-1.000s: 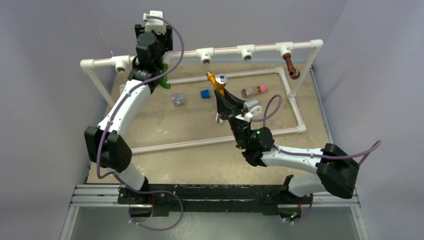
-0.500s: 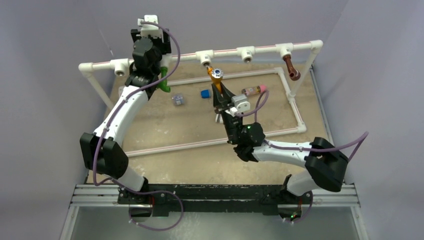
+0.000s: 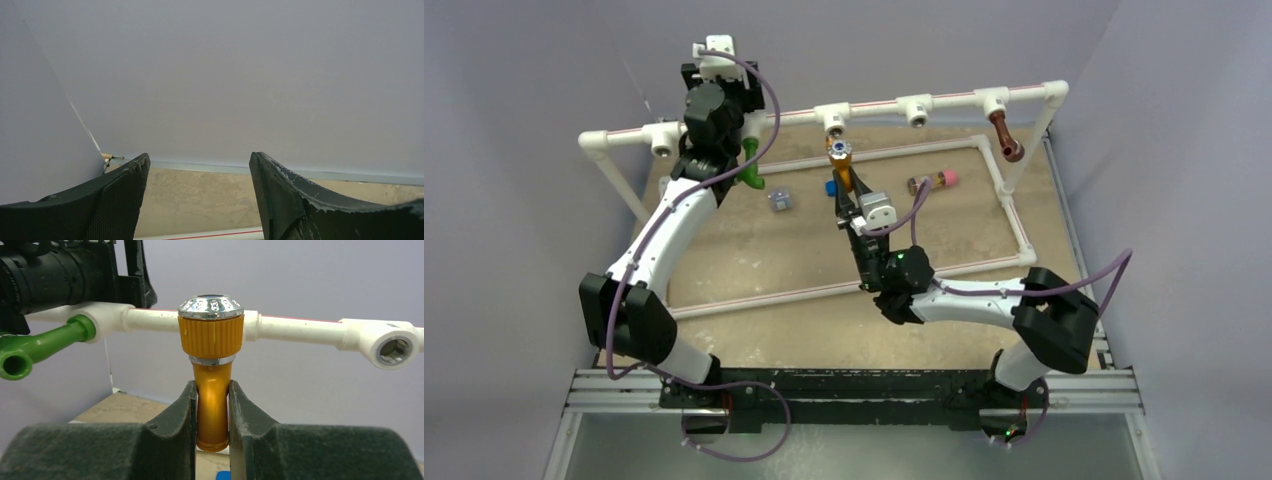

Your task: Install the water faucets

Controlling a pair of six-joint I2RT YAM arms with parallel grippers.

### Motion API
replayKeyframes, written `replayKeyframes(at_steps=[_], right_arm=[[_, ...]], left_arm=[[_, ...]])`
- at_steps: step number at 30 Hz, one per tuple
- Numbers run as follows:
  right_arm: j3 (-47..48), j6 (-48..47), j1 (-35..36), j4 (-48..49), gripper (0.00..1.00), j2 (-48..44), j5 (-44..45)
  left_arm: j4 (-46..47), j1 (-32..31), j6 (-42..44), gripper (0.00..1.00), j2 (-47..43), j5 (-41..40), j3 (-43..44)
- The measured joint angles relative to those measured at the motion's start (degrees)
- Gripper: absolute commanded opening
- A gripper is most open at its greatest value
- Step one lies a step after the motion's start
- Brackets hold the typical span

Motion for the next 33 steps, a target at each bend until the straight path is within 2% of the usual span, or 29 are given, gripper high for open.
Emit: replayKeyframes(at_steps=[13,33], right_arm=[[2.3,-5.4,1.4,0.1,0.00,1.9,1.4],[2.4,-5.5,1.0,-0.5,0.00,-0.1,2.5]], left_arm=[[-0.4,0.3,-2.7,0.72,-0.2,0.9,-0.2],[-2.7,0.7,-5.9,0.72,-0.5,1.8,0.0]])
